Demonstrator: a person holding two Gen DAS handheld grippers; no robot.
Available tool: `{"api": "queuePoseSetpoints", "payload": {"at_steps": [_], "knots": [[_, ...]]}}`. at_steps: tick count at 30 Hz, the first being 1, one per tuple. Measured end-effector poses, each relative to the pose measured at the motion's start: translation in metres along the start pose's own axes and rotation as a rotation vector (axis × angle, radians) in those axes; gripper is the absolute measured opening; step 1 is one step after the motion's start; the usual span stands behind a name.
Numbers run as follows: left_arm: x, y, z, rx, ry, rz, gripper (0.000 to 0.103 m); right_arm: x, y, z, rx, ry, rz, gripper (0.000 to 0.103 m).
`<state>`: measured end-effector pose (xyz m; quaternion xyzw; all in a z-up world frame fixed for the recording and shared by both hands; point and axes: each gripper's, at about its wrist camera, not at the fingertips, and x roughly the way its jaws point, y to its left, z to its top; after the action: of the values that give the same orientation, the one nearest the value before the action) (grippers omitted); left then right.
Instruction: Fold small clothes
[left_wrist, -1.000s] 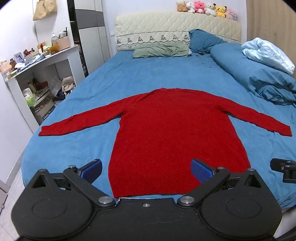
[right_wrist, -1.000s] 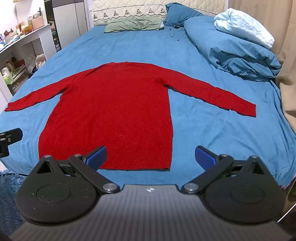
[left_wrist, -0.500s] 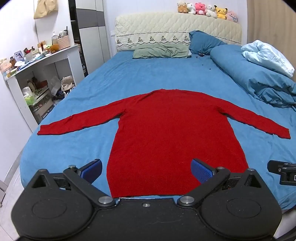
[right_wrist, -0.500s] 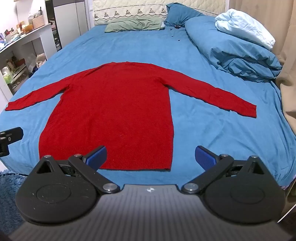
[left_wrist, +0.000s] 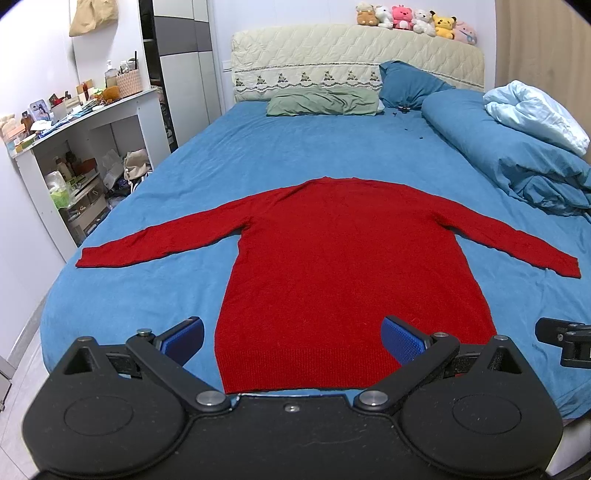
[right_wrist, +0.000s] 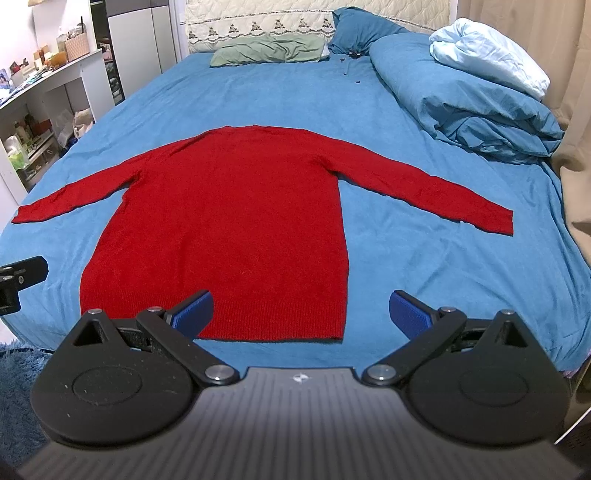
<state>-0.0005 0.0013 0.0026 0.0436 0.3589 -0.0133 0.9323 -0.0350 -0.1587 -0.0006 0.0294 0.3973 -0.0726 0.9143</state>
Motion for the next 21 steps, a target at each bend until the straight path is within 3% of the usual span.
{"api": "queuePoseSetpoints", "payload": {"at_steps": [21], "knots": [[0.0008, 0.0029, 0.0015, -0.013, 0.006, -0.006, 0.103, 0.003, 0.002, 0.0004, -0.003, 0.007, 0.001, 0.103]]}}
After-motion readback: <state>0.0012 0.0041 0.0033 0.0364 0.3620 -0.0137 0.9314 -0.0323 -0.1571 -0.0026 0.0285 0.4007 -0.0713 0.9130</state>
